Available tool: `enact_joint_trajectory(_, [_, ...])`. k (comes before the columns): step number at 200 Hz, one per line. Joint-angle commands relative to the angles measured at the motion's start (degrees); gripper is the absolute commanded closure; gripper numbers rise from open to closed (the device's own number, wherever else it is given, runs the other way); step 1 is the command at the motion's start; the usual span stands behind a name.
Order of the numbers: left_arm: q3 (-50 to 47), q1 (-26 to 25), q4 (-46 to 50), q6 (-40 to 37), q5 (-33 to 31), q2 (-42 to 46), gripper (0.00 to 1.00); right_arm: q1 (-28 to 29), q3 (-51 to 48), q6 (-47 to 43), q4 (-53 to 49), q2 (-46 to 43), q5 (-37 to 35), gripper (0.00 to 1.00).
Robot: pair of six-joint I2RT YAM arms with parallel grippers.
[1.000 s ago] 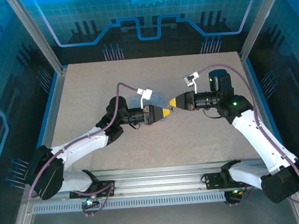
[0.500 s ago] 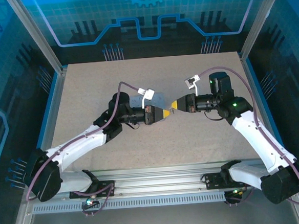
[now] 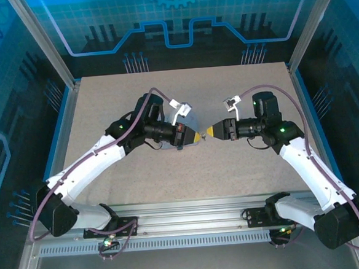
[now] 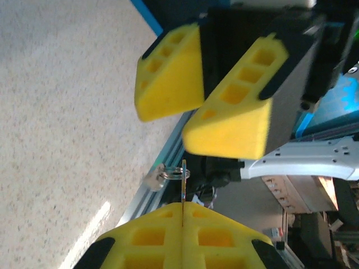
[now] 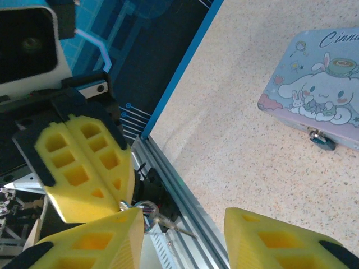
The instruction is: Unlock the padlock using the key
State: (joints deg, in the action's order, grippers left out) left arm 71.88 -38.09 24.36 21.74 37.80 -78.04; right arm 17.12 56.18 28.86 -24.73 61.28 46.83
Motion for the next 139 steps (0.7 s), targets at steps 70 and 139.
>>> enact_joint_trajectory(70, [3.1, 0.1, 9.0, -5.7, 5.3, -1.2, 1.00, 0.1, -0.5, -1.0, 4.7, -1.4, 6.9, 0.63])
enact_joint_trajectory(139, [3.2, 0.0, 7.5, -5.7, 8.8, -0.9, 1.00, 4.8, 1.2, -4.6, 1.9, 1.2, 9.2, 0.62])
